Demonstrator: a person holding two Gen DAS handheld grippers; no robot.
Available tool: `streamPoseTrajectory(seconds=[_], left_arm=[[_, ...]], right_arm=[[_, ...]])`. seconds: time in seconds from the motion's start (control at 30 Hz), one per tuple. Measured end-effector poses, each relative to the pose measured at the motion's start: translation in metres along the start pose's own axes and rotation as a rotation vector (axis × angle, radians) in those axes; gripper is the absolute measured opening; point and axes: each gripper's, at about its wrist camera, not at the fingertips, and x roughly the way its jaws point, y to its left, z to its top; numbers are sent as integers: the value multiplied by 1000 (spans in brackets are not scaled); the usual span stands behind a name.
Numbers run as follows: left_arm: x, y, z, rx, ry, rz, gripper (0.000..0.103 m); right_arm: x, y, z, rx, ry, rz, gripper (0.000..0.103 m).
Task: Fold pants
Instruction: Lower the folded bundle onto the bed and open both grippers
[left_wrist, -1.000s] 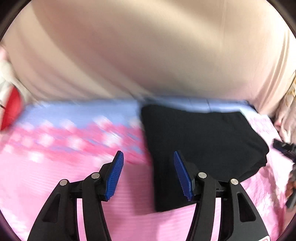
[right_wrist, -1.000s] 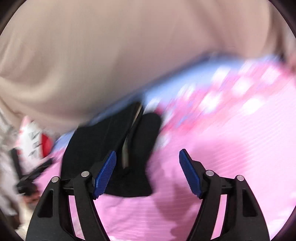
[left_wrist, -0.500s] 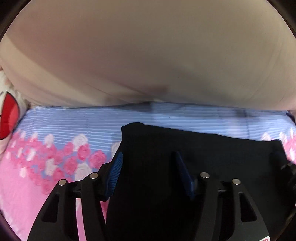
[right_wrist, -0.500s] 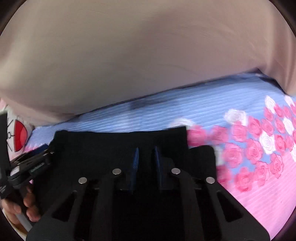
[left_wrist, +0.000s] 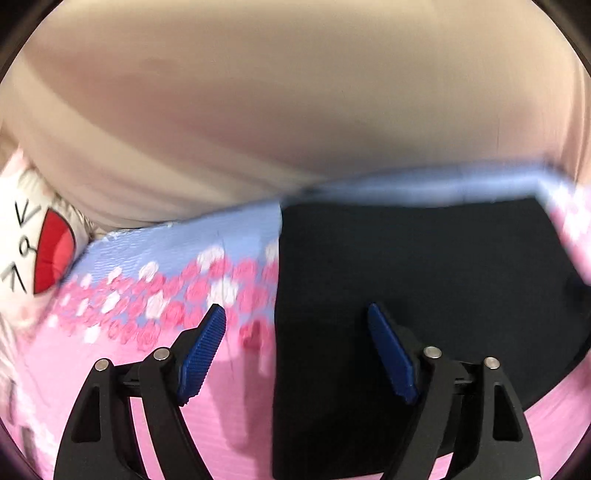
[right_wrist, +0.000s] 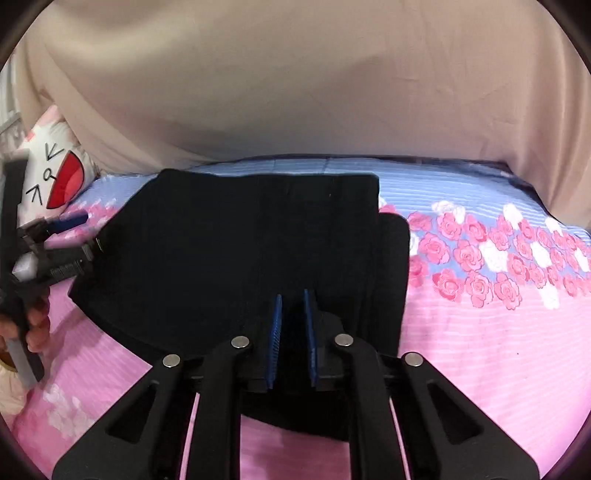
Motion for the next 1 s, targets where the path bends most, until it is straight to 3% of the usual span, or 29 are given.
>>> streamPoseTrajectory(seconds=[0.07,0.13,0.2,0.23,0.3,0.4,0.67,1.0], left_arm=[[-7,-1,-5,5,-42,25,79],[-18,-1,-2,-1,-46,37,76],[-19,-1,-2,9,-38,43,77],[-18,-1,-5,12,-27,41,76],[-26,-1,-6,-1,-11,31,76],[-60,0,-8,-11,-15,13,76],[-145,1,-25,-87,-24,-35,76],[-189,-7,-59,-132,8,-71,76]], right_arm=[[-13,-5,7,92,16,16,5],[-31,0,10,89,-19,23,10],[-11,12,1,51,25,-30,7],[-4,2,-9,64,28,-15,5],[-21,-4,-5,135,28,-2,5],[-63,3,-4,149,-25,-68,12],[-127,41,-41,141,-92,-46,12],[-172,64,-72,175,-162,-50,12]])
